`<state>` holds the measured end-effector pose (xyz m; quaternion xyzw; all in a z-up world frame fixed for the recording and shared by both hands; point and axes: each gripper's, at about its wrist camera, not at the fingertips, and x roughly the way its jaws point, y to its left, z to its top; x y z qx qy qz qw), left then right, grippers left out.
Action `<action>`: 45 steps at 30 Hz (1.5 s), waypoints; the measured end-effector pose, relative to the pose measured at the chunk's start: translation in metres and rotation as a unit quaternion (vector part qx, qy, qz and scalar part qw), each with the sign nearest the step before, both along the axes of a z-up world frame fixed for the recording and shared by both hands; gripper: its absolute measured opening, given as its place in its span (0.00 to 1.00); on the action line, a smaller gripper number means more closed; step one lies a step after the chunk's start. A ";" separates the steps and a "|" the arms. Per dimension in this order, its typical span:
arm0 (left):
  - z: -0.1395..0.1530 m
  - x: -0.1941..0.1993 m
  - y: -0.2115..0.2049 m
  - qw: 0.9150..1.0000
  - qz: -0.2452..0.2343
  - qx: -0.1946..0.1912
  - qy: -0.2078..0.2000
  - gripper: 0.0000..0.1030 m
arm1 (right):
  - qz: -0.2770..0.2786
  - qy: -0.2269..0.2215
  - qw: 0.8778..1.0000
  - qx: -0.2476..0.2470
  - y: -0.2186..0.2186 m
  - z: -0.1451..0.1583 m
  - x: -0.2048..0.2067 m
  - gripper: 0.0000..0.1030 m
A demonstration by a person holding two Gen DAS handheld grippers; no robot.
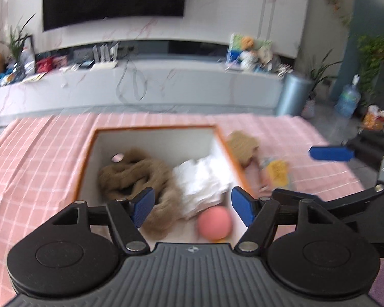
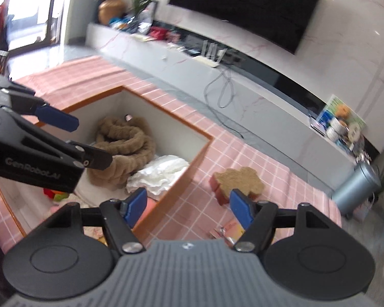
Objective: Organize soft objects
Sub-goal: 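Move both tools back toward the sponge and yellow snack packet on the tablecloth, then grasp the yellow snack packet with the right tool while the left tool approaches the brown sponge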
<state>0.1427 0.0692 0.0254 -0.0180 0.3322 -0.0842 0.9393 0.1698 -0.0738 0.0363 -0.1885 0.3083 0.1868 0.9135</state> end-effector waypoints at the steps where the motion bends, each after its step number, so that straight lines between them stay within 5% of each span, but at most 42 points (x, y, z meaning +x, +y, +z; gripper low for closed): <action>1: 0.002 -0.002 -0.006 1.000 -0.008 -0.007 -0.009 0.79 | -0.015 0.000 1.000 0.012 -0.008 0.001 -0.002 0.69; 7: 0.001 -0.007 -0.043 0.998 -0.048 -0.031 -0.023 0.77 | -0.082 0.001 0.994 0.066 -0.053 0.001 -0.017 0.69; 17: -0.014 0.006 -0.103 0.993 -0.114 0.001 -0.023 0.77 | -0.173 -0.002 0.979 0.109 -0.125 -0.013 -0.019 0.69; 28: -0.037 0.047 -0.131 0.989 -0.147 -0.003 0.004 0.77 | -0.177 0.020 0.978 0.108 -0.155 -0.039 0.021 0.69; 37: -0.050 0.092 -0.142 0.982 -0.179 0.048 0.036 0.72 | -0.168 0.071 0.975 0.129 -0.167 -0.067 0.077 0.64; 45: -0.065 0.144 -0.157 0.966 -0.203 0.128 0.096 0.64 | -0.183 0.143 0.955 0.184 -0.160 -0.103 0.145 0.63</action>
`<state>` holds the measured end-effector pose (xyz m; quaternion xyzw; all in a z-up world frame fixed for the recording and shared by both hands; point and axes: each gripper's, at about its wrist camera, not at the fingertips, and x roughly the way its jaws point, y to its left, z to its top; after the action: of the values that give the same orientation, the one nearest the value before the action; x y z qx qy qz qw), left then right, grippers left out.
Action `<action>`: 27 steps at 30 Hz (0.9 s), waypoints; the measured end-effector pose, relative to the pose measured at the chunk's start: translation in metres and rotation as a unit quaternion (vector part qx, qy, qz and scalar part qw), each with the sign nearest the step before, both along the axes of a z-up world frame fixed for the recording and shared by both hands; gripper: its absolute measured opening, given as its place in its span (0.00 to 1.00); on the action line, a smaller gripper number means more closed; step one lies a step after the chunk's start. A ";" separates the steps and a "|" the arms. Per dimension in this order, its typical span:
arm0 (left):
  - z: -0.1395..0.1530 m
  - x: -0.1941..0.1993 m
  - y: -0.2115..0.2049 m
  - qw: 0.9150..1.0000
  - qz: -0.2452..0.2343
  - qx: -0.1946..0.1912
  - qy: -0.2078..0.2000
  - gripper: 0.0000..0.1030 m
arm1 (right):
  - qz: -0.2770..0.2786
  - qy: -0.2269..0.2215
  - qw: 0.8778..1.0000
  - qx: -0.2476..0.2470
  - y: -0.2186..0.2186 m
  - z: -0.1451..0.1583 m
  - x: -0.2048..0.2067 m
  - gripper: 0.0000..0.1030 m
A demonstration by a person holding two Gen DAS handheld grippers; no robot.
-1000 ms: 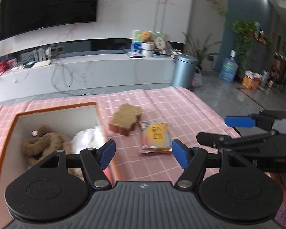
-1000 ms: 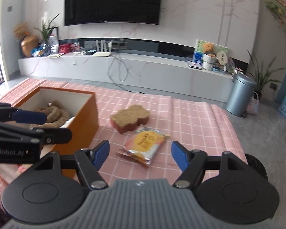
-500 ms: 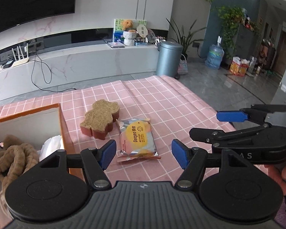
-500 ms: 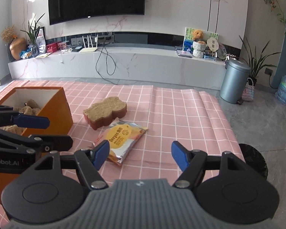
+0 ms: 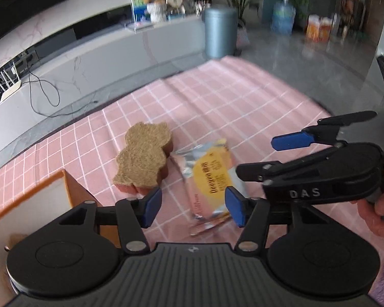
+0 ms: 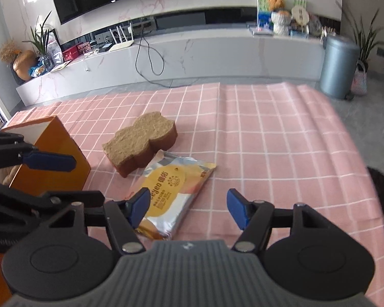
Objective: Organize soft objects
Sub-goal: 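Grasp the yellow snack packet with the right tool while the left tool approaches the brown sponge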
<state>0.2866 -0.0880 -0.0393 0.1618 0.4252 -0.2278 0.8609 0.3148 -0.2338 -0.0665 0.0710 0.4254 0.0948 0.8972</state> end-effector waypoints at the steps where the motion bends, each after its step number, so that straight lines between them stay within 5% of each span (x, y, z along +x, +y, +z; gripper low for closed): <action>1: -0.003 0.006 -0.001 1.000 0.002 0.009 0.005 0.64 | -0.004 0.005 1.000 0.003 0.001 -0.004 0.007 0.63; 8: -0.020 0.037 -0.005 0.999 0.005 0.041 0.034 0.63 | -0.027 0.049 0.998 0.035 -0.002 -0.034 0.036 0.61; 13: -0.029 0.044 -0.016 0.996 -0.014 0.064 0.059 0.47 | -0.033 0.071 0.995 0.066 -0.005 -0.049 0.039 0.52; 27: -0.053 0.052 -0.033 0.990 -0.008 0.079 0.119 0.30 | -0.031 0.073 0.990 0.115 -0.005 -0.051 0.036 0.48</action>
<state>0.3387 -0.1208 -0.0922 0.2040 0.5400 -0.2181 0.7869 0.3509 -0.2385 -0.1179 0.1933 0.4736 0.1093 0.8523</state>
